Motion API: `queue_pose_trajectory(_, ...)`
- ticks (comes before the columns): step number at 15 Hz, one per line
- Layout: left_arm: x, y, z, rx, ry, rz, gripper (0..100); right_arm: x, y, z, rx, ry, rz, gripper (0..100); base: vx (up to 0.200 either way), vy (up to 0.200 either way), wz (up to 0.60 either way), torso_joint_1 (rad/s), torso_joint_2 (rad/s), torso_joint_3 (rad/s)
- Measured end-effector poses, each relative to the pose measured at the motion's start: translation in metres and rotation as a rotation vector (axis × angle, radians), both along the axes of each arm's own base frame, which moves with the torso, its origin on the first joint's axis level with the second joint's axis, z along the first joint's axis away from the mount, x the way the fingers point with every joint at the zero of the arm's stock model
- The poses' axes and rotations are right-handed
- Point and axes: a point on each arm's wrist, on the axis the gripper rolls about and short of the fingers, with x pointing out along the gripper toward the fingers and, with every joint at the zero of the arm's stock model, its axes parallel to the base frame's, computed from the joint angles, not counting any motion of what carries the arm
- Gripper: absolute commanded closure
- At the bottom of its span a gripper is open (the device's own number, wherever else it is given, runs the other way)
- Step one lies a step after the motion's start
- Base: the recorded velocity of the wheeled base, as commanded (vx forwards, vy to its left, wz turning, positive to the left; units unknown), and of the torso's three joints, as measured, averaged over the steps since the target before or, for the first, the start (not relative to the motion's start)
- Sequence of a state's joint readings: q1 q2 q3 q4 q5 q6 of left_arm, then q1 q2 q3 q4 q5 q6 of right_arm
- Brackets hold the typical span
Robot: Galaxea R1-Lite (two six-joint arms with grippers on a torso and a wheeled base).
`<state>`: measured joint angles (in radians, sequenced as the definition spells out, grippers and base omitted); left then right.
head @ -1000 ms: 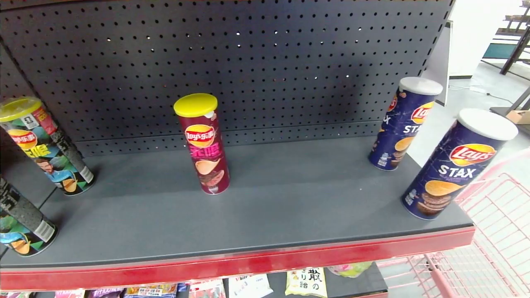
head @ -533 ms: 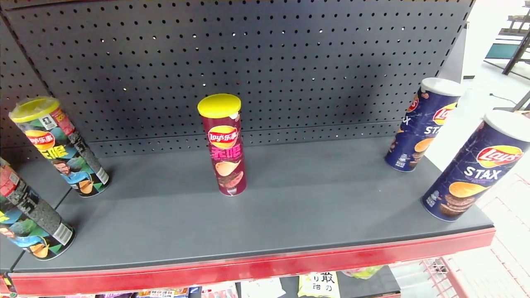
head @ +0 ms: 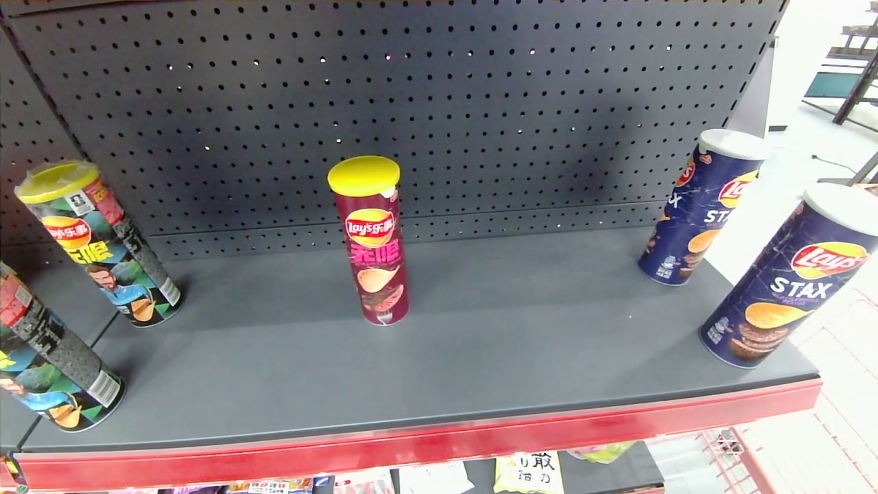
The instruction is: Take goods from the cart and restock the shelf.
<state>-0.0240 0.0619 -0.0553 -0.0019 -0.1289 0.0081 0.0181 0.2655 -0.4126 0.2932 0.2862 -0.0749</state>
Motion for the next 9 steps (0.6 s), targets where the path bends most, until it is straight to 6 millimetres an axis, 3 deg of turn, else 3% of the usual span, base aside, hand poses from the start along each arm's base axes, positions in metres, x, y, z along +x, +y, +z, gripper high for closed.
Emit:
queue_pose_trajectory(2, 0.0, -0.001, 0.044, -0.057, -0.036, -0.065, 0, 0.001, 0.0, 0.001, -0.001, 0.002, 0.0, 100, 0.0, 0.0, 0.0, 0.0, 0.0, 0.0)
queue_pose_trajectory(4, 0.015, -0.004, 0.09, -0.076, -0.014, -0.216, 0, 0.002, 0.0, 0.003, -0.004, 0.001, -0.001, 100, 0.0, 0.0, 0.0, 0.0, 0.0, 0.0)
queue_pose_trajectory(7, 0.069, -0.013, 0.131, -0.033, 0.067, -0.443, 0, 0.002, 0.0, 0.008, -0.017, -0.011, 0.001, 100, 0.0, 0.0, 0.0, 0.0, 0.0, 0.0)
queue_pose_trajectory(9, 0.111, -0.021, 0.138, 0.021, 0.099, -0.578, 0, 0.002, 0.0, 0.013, -0.017, -0.017, -0.002, 100, 0.0, 0.0, 0.0, 0.0, 0.0, 0.0)
